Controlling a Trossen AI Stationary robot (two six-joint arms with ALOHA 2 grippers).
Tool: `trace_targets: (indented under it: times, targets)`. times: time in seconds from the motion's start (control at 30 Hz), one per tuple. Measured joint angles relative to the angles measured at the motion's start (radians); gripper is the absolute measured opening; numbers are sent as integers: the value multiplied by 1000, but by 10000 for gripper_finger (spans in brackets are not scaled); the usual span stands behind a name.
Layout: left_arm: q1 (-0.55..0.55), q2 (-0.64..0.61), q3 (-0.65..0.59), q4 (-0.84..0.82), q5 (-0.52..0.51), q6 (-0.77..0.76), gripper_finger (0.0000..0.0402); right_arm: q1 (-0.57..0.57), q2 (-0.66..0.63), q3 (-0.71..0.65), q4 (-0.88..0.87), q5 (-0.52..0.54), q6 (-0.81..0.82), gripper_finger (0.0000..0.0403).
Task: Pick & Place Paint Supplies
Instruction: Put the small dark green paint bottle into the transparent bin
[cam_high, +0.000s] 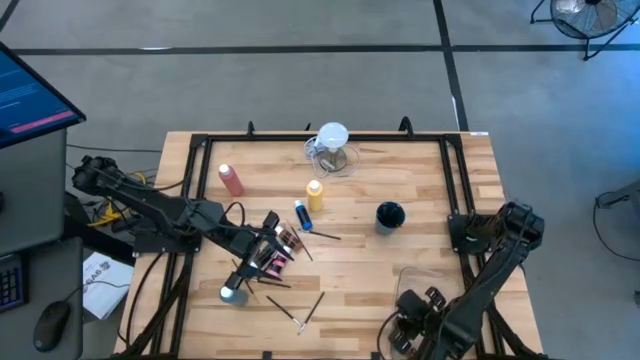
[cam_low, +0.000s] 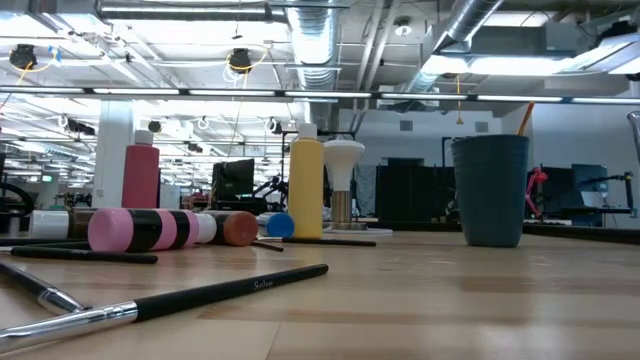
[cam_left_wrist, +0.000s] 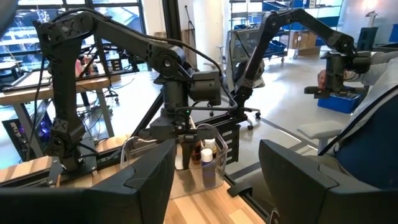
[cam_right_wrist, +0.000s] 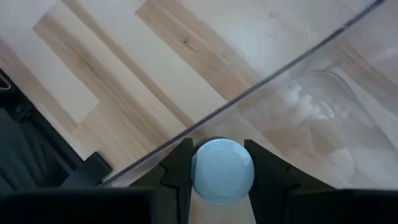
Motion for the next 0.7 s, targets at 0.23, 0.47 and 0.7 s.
trace_targets:
  times: [0.23, 0.47, 0.7]
  targets:
    - [23, 0, 0, 0, 1, 0, 219, 0, 25, 77, -63, -16, -28, 105]
    - [35, 0, 0, -3, 1, 0, 219, 0, 25, 92, -63, -17, -34, 105]
    - [35, 0, 0, -4, 1, 0, 219, 11, 24, 92, -18, 3, -50, 105]
